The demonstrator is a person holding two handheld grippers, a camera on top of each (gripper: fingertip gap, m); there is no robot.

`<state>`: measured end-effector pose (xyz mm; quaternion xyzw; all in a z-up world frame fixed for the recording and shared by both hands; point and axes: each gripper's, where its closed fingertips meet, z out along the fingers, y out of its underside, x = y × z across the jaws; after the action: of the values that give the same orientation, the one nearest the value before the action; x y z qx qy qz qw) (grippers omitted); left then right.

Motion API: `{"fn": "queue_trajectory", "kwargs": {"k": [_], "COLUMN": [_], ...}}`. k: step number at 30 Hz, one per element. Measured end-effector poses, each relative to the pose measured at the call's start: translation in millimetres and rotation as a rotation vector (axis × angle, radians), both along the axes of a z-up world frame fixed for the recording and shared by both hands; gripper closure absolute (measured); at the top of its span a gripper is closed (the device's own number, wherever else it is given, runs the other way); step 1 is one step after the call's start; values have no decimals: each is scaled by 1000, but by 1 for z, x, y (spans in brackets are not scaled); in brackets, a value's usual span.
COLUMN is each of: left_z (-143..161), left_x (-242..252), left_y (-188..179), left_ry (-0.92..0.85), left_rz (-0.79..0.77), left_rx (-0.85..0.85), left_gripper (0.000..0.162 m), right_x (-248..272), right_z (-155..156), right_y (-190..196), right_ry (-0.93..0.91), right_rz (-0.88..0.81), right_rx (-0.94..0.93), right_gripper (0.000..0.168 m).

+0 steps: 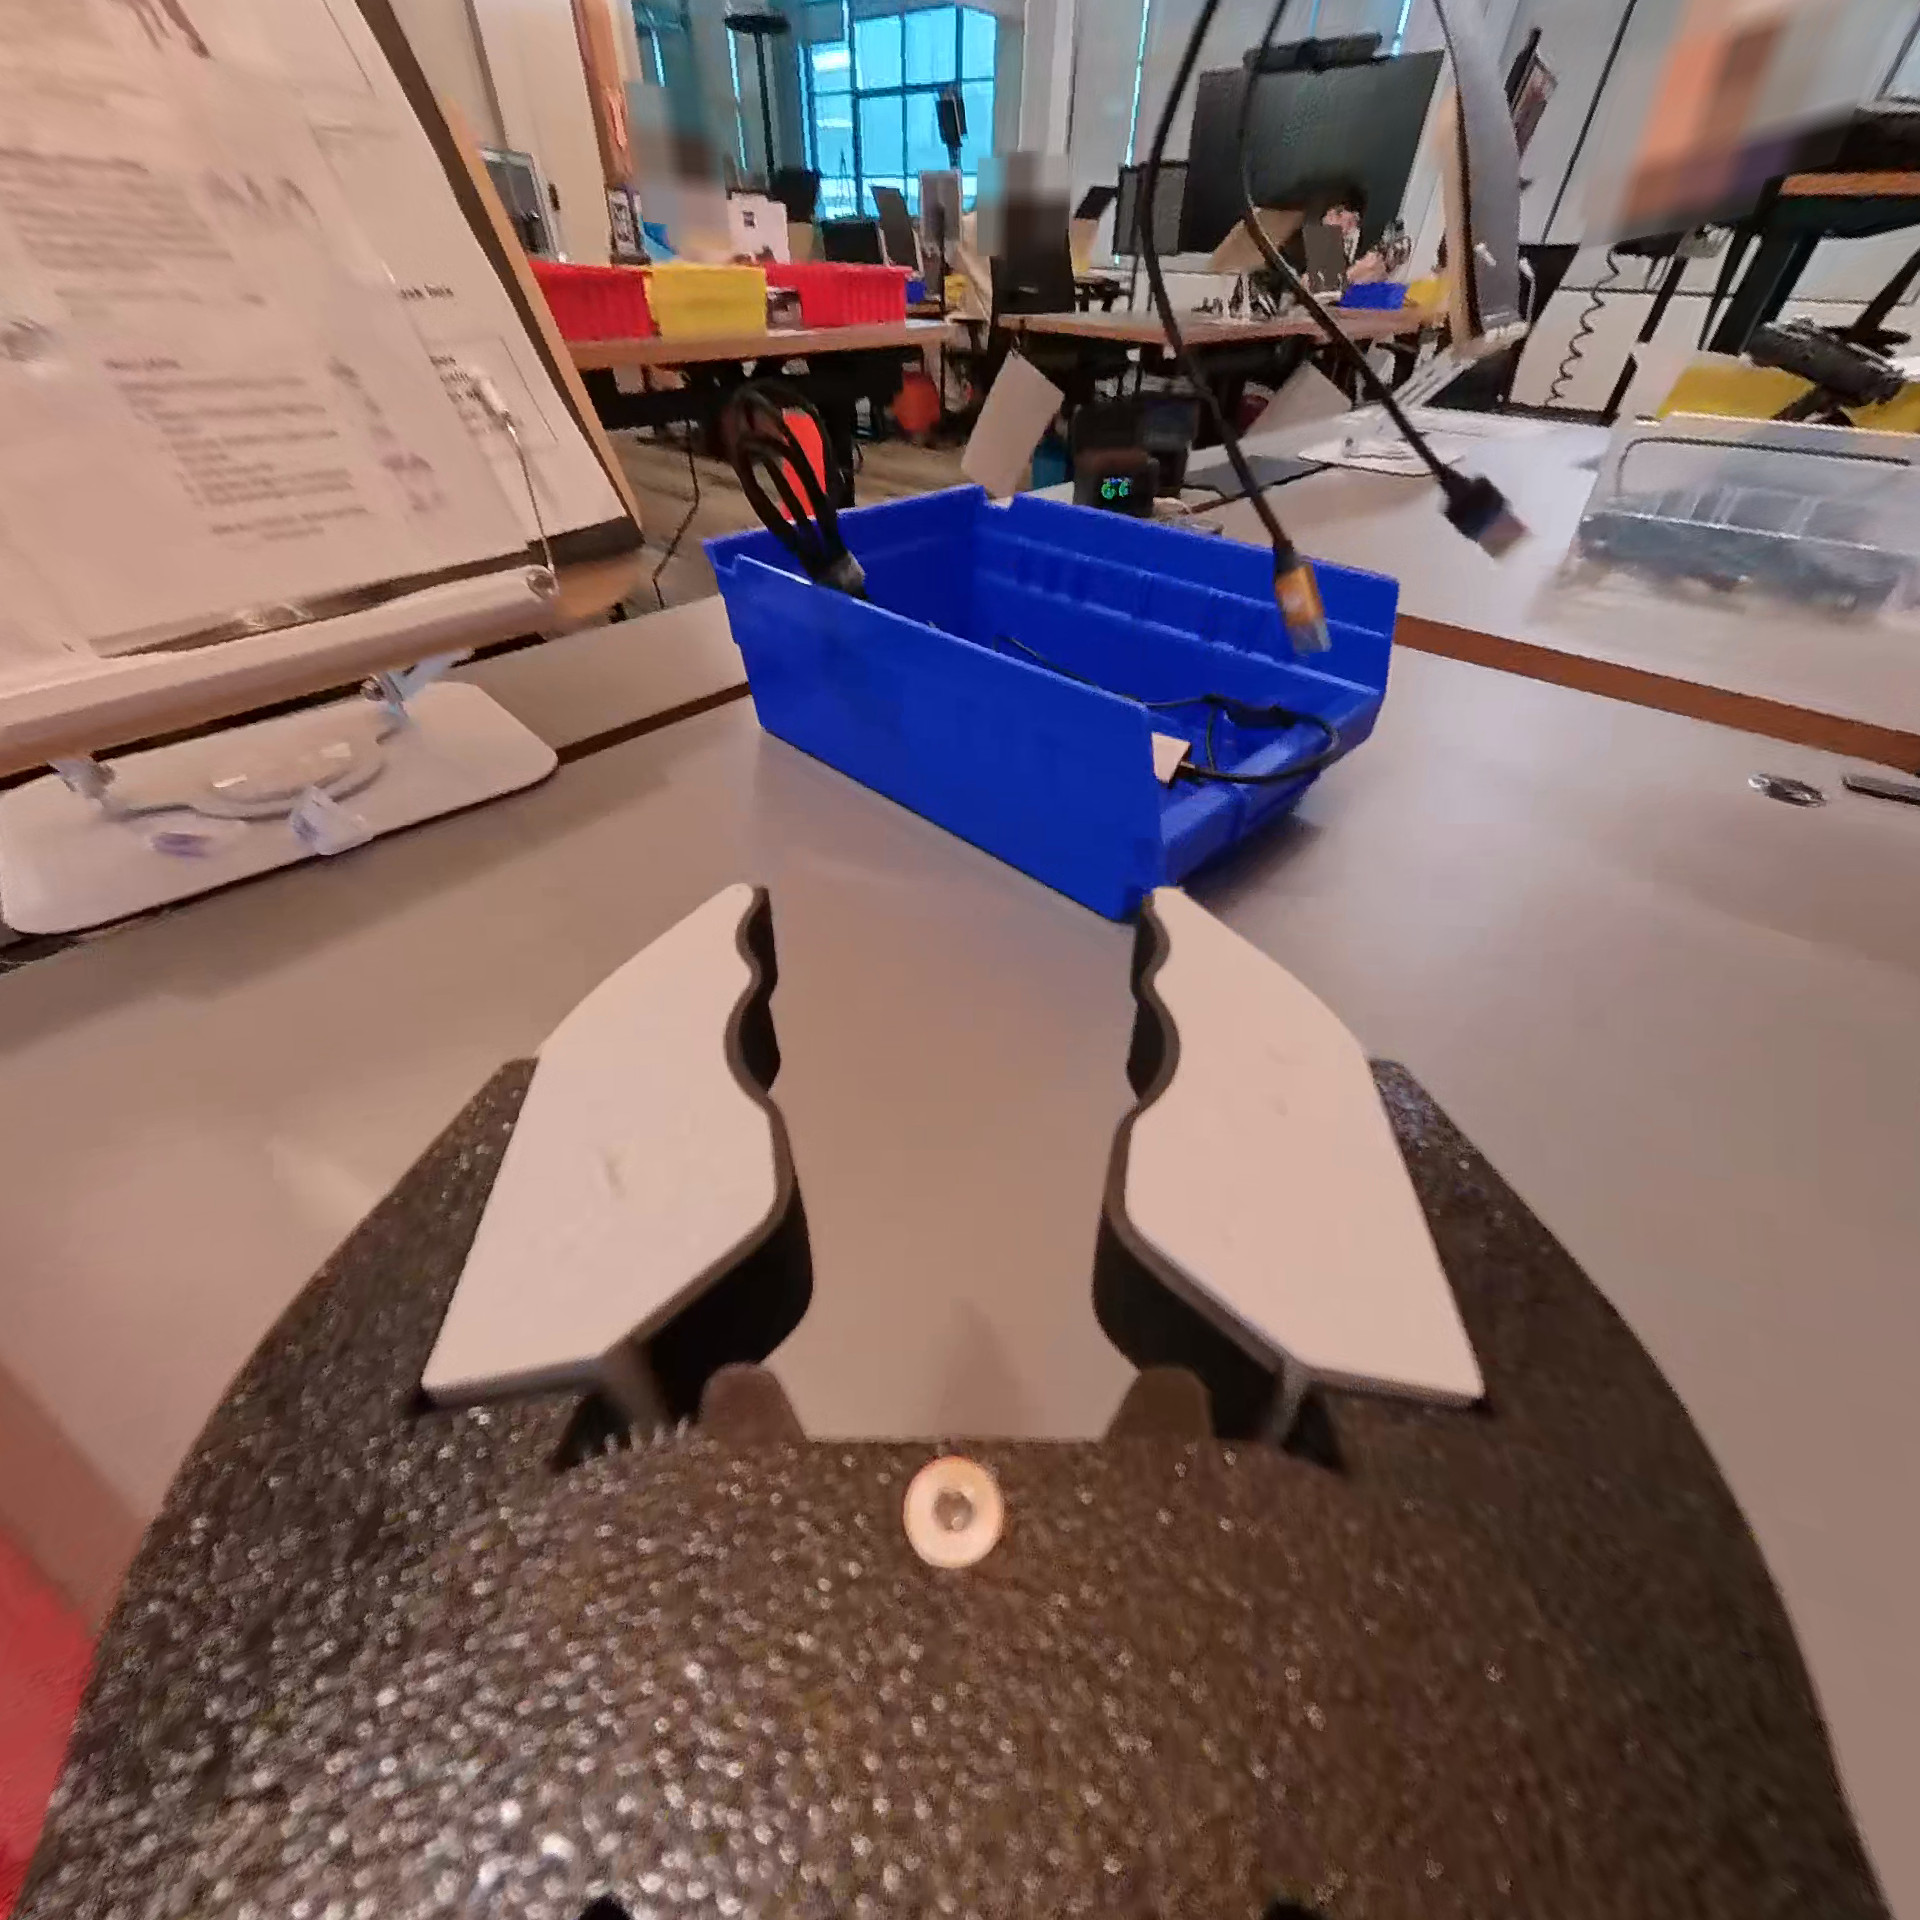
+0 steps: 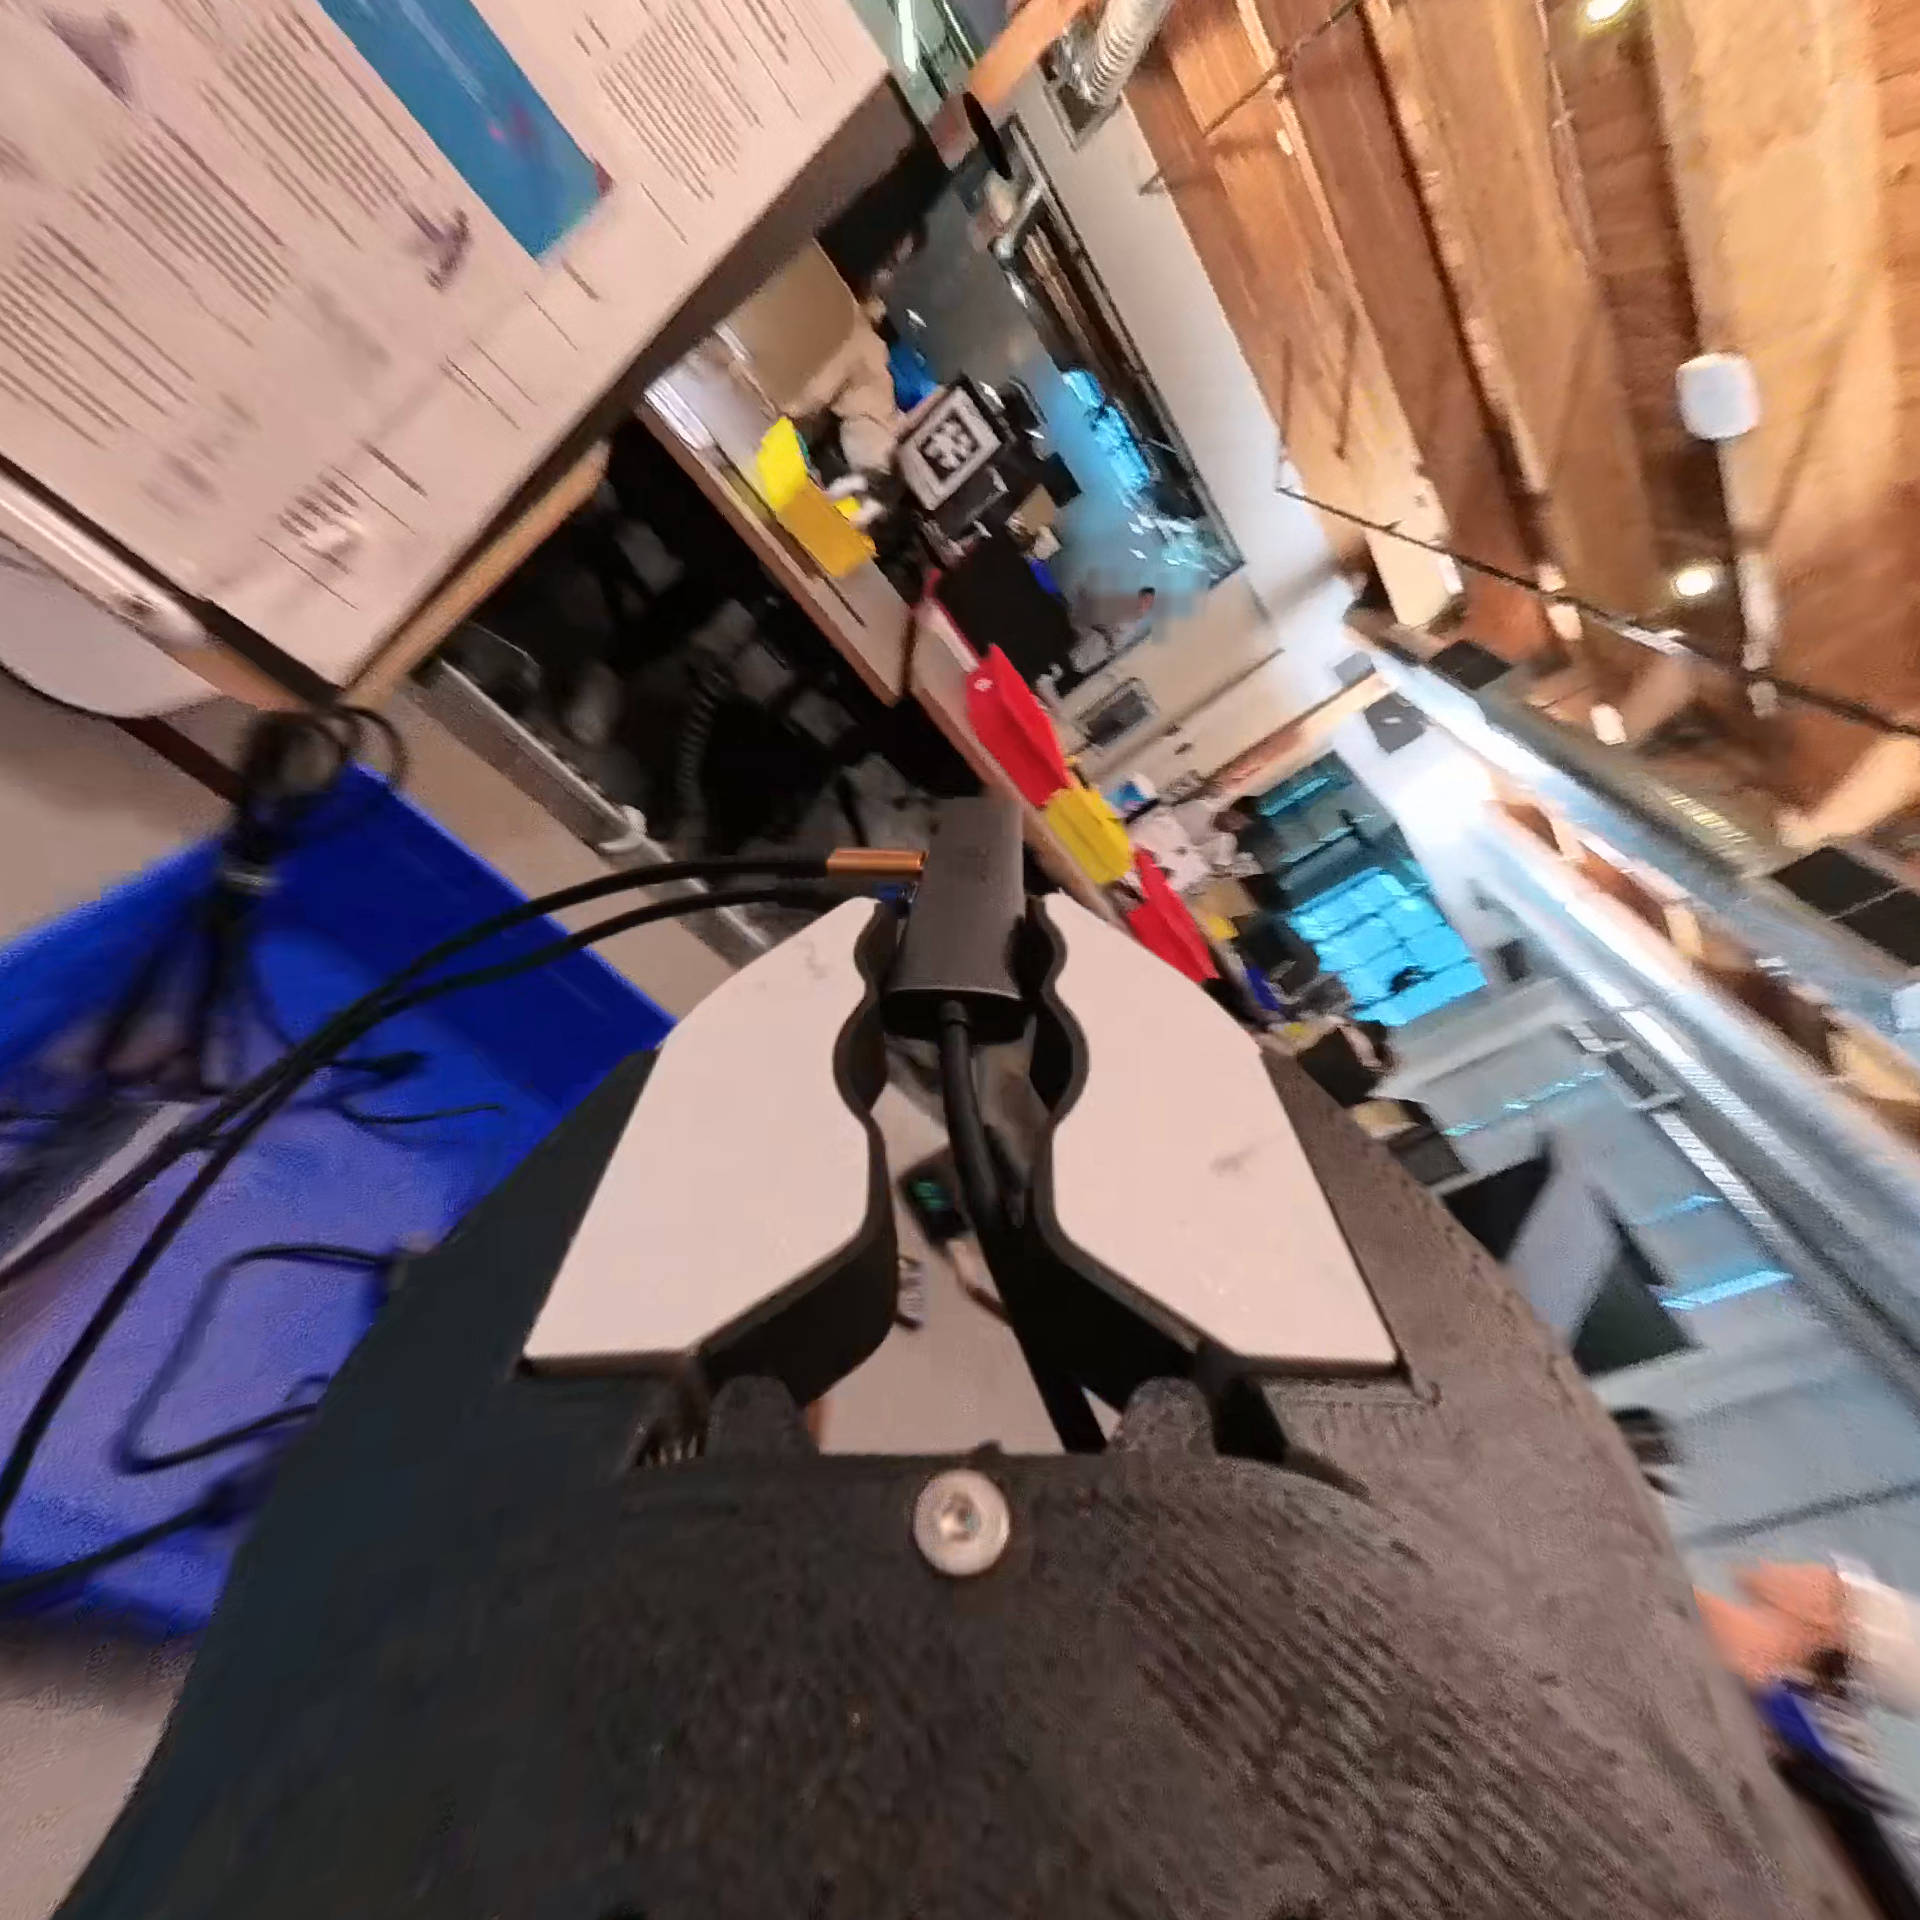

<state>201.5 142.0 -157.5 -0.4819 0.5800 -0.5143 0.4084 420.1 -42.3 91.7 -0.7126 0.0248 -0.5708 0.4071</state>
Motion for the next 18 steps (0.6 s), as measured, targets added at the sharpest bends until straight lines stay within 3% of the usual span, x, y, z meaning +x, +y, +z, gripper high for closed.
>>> {"fn": "queue_trajectory", "kwargs": {"k": [2,5,16,18], "left_z": [-2,-8,-33,-35], "left_x": [1,3,6,7], "left_y": [-4,-5,-2,-1], "left_ry": [10,30,128,137], "left_rz": [-27,-36,-53,-57], "left_rx": [-8,-2,-9,-19], "left_gripper": [97,97,98,98], "right_x": [12,31,78,80], "right_z": [10,2,-158,-189], "right_y": [2,19,106,116], "right_ry": [-54,-87,-59,21], "right_rz": [-68,-102,-130,-106], "right_rx": [-74,-175,-662,-708], "right_gripper": [144,144,144,144]}}
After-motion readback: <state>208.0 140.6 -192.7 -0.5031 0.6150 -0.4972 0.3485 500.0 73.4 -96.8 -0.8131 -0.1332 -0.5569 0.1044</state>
